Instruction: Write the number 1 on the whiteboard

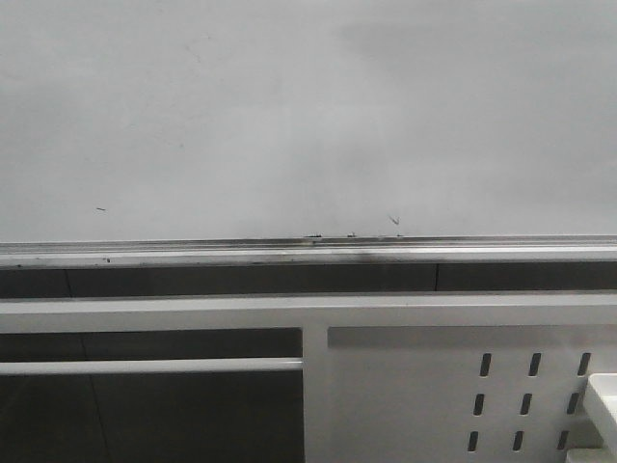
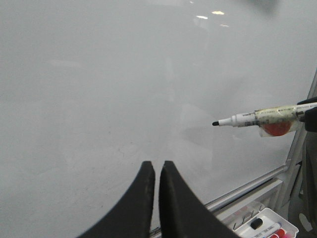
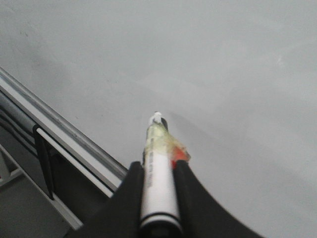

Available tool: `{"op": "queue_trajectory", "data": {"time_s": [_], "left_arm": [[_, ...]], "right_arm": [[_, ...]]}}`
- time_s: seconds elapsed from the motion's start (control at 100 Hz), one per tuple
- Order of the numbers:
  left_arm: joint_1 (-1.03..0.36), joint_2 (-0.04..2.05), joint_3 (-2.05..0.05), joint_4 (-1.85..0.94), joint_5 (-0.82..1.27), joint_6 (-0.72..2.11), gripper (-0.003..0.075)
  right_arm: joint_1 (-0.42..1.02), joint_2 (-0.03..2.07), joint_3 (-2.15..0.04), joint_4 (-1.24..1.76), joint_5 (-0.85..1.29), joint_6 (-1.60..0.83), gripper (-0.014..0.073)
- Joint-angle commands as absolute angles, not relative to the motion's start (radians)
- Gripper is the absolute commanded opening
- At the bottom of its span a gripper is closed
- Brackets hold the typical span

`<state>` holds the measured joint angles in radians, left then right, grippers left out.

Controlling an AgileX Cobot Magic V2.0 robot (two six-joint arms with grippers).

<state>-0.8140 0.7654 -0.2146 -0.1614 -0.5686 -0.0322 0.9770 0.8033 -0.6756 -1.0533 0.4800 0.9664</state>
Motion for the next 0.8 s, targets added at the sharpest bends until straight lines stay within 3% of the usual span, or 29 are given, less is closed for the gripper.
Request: {"op": "queue_trajectory", "data": {"time_s": [0.0, 0.79], "left_arm": [[-0.817, 0.761, -0.243, -0.167, -0.653, -0.034, -0.0011], [-0.817, 0.761, -0.243, -0.183, -0.686, 0.019, -0.0011]], "right_arm": [[0.973, 0.814, -0.699, -1.119, 0.483, 1.001, -0.0069], [0.973, 0.875, -0.711, -1.296, 0.472, 1.064, -0.0069]]}}
